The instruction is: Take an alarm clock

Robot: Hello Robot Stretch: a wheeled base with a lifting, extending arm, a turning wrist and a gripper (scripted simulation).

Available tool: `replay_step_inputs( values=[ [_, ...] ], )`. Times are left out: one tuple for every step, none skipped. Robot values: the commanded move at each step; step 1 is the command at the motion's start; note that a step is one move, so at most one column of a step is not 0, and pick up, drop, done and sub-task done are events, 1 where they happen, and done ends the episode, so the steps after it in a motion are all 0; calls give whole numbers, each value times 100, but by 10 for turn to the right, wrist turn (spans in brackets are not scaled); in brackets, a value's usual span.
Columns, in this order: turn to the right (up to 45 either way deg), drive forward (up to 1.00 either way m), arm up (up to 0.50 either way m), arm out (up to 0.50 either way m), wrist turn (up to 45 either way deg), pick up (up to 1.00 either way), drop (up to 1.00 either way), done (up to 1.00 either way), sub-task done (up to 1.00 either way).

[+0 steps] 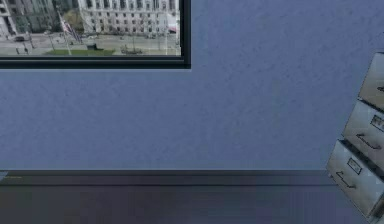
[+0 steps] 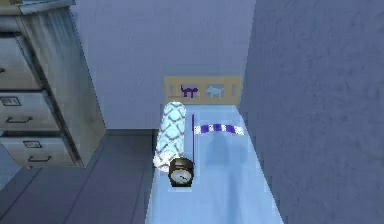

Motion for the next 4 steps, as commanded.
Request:
replay_step_inputs(
  values=[
    [0, 0, 50, 0, 0, 0, 0, 0, 0],
    [0, 0, 0, 50, 0, 0, 0, 0, 0],
    [0, 0, 0, 0, 450, 0, 0, 0, 0],
    [0, 0, 0, 0, 450, 0, 0, 0, 0]
  ],
)
